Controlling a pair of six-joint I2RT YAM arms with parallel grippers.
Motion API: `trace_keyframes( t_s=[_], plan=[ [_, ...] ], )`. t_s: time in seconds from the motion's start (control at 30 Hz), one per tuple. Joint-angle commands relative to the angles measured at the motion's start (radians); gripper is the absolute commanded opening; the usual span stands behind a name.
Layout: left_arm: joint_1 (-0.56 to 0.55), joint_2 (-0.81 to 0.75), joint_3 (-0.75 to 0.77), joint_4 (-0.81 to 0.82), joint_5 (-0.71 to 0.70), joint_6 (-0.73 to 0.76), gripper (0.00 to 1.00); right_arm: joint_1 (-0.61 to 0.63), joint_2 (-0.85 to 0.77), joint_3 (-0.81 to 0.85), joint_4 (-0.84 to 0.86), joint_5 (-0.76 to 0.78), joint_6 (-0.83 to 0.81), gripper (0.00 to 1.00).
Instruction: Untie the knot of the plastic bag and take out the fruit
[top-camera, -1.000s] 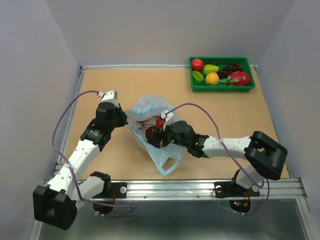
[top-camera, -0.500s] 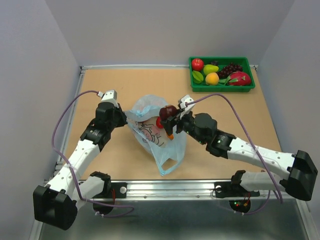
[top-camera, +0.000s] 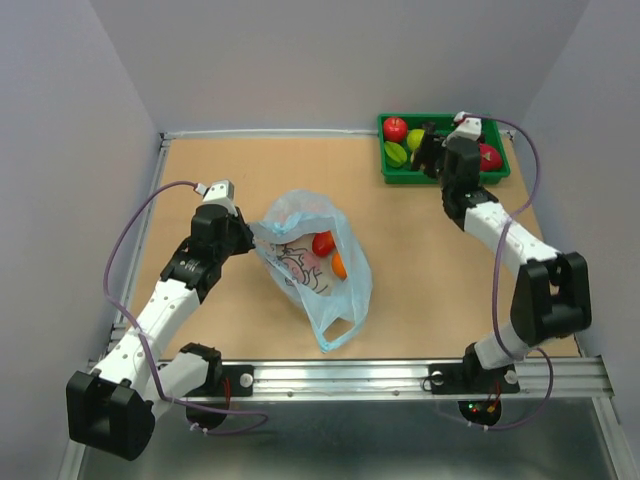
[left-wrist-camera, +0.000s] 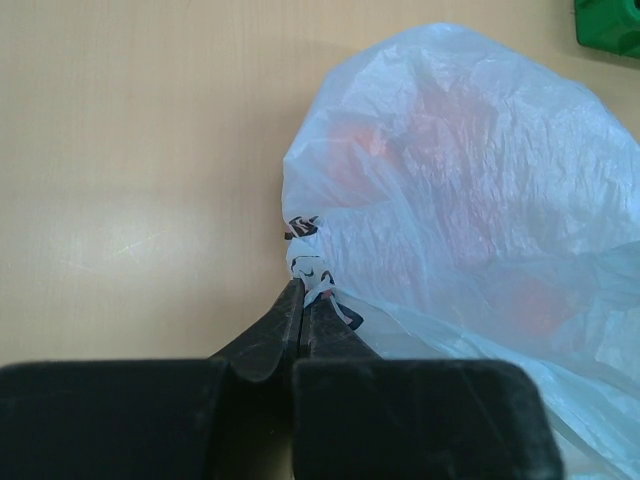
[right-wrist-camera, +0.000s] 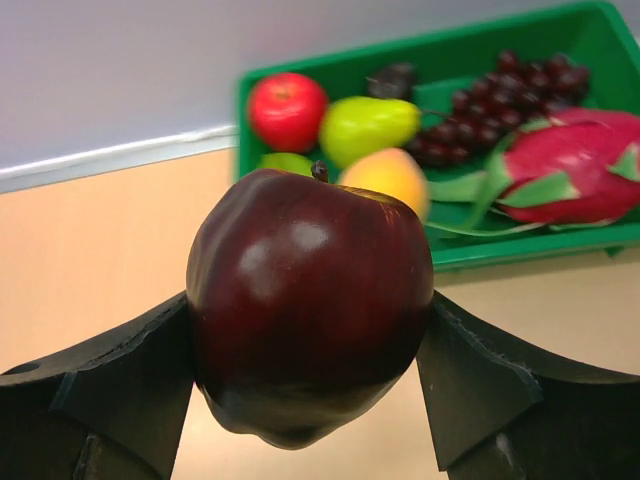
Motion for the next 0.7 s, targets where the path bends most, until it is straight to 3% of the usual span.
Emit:
trace_keyframes(
  t_s=[0.0, 0.27, 0.33, 0.37, 0.47, 0.5, 0.6, 0.67],
  plan=[
    [0.008, -0.019, 0.005, 0.024, 0.017, 0.010, 0.04, -0.159, 0.195, 0.148, 0.030, -0.075, 0.123, 0.19],
    [0.031, -0.013, 0.004, 0.036, 0.107, 0.016, 0.04, -0.262, 0.533, 0.436, 0.006, -0.083, 0.122, 0.29],
    [0.048, -0.012, 0.002, 0.046, 0.125, 0.015, 0.04, -0.272, 0.582, 0.510, -0.011, -0.094, 0.113, 0.38],
    [0.054, -0.012, 0.001, 0.047, 0.135, 0.015, 0.04, -0.273, 0.617, 0.530, -0.021, -0.086, 0.111, 0.53],
    [0.071, -0.010, -0.003, 0.052, 0.158, 0.013, 0.04, -0.273, 0.642, 0.555, -0.037, -0.069, 0.122, 0.75],
    [0.074, -0.012, -0.001, 0.055, 0.165, 0.012, 0.04, -0.272, 0.642, 0.552, -0.036, -0.037, 0.133, 0.88],
    [0.080, -0.010, -0.004, 0.056, 0.181, 0.013, 0.04, -0.273, 0.633, 0.550, -0.037, 0.023, 0.148, 1.00],
    [0.082, -0.010, -0.006, 0.060, 0.185, 0.013, 0.04, -0.273, 0.627, 0.550, -0.036, 0.038, 0.145, 1.00]
  ],
)
